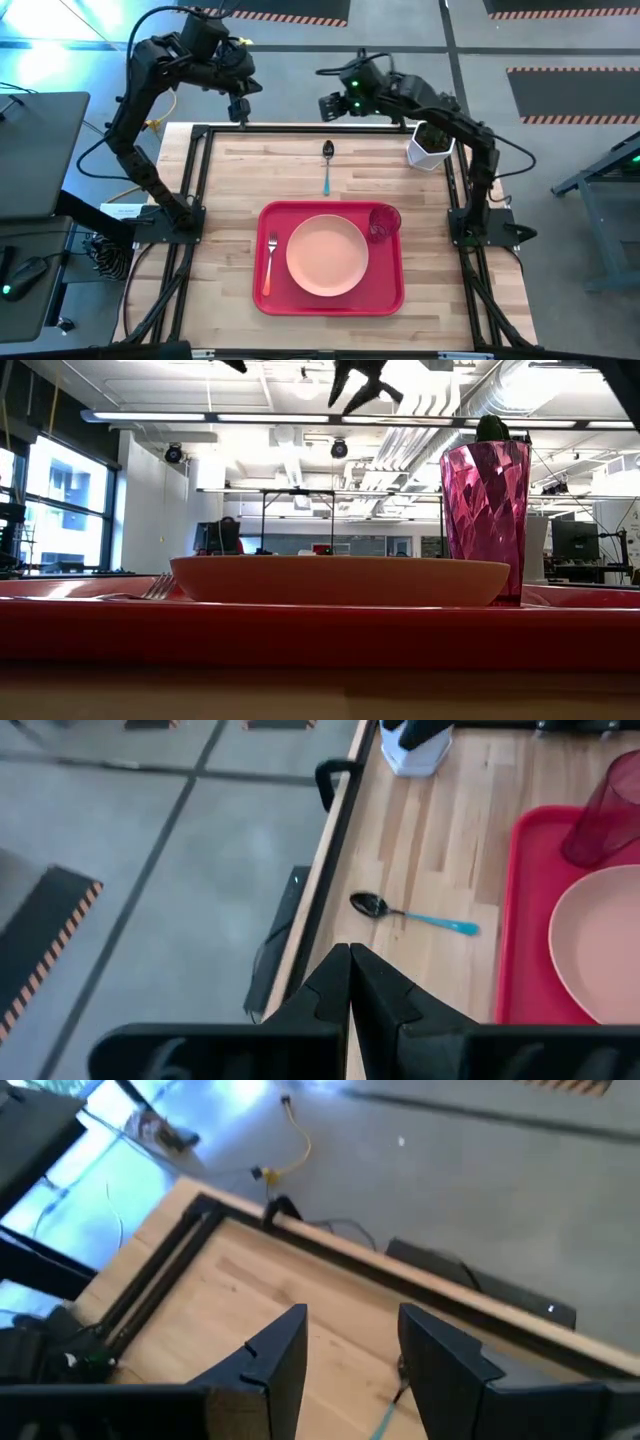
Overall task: Pick and place plate/cup/fork/spoon on tray
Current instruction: Put the blue spoon to the right of the orange fork on the red tray
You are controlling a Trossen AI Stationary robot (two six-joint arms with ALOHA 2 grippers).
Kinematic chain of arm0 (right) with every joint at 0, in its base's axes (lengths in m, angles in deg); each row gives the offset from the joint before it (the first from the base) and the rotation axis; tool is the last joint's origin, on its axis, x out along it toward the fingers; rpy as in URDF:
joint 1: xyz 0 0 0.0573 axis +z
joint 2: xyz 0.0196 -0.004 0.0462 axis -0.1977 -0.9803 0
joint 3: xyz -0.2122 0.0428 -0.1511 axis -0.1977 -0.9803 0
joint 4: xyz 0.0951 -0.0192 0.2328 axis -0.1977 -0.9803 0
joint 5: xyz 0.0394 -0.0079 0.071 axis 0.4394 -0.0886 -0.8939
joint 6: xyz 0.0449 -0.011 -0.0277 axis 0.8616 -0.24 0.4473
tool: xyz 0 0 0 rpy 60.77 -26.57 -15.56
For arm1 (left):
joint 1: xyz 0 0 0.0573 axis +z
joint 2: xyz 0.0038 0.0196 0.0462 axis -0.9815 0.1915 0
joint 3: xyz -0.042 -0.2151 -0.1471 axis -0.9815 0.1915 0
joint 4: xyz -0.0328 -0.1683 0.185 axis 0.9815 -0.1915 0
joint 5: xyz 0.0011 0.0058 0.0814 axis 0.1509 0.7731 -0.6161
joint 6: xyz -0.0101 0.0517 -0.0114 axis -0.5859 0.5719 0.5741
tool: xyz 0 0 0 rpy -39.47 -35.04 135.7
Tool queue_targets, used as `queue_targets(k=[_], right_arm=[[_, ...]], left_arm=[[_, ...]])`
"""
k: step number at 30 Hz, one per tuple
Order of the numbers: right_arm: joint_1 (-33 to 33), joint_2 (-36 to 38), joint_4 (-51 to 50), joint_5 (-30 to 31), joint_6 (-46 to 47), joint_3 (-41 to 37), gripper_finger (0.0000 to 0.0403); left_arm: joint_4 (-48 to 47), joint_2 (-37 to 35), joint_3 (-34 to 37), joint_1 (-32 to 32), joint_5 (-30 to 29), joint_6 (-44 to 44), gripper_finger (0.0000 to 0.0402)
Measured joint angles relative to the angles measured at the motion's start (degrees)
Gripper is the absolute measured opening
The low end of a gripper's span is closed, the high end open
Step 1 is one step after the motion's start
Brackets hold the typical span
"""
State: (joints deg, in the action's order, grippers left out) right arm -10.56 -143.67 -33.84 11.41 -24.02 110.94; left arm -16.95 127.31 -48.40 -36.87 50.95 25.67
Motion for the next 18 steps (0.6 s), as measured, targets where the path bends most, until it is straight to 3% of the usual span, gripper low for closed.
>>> queue_targets(k=[10, 18], right_arm=[[-3.35, -7.76, -4.72, -7.26, 4.78, 0.0, 0.0149], [-3.92, -12.09, -8.33, -8.64, 9.88, 0.0, 0.0149]], left_arm=[[-2.79, 0.01, 0.0, 1.93, 0.01, -1.84, 0.0], [-3.13, 0.01, 0.0, 2.57, 0.01, -1.77, 0.0]])
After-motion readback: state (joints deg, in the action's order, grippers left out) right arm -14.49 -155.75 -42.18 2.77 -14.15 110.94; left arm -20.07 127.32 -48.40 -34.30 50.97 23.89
